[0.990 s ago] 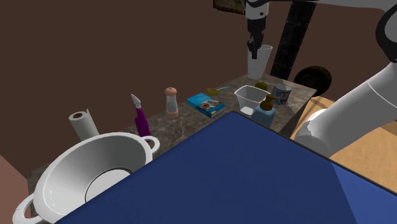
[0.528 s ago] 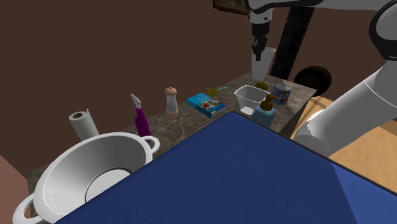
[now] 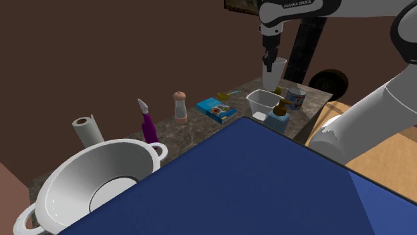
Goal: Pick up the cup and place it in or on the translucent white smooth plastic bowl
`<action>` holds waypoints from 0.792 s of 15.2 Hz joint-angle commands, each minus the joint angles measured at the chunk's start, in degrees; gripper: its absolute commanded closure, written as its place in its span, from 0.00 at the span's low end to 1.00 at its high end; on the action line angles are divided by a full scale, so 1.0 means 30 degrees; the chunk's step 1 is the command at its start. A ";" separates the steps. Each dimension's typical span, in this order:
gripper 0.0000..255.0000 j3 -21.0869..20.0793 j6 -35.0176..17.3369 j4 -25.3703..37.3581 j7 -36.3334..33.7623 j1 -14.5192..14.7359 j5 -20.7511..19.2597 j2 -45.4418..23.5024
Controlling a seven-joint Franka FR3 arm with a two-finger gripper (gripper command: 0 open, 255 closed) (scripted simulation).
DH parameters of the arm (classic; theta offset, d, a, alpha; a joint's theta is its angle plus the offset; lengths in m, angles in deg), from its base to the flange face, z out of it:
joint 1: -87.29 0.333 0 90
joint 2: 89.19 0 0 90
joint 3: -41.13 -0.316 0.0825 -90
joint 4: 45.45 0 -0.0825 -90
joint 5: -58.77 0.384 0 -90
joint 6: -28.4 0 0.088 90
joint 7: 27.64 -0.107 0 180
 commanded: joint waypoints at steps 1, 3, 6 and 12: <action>1.00 0.0063 -0.0533 -0.0529 -0.0092 -0.0020 -0.0045 0.0008; 1.00 0.0114 -0.1029 -0.1045 -0.0194 -0.0039 -0.0092 0.0020; 1.00 0.0197 -0.1777 -0.1790 -0.0343 -0.0067 -0.0164 0.0005; 1.00 0.0313 -0.2781 -0.2729 -0.0537 -0.0105 -0.0263 -0.0075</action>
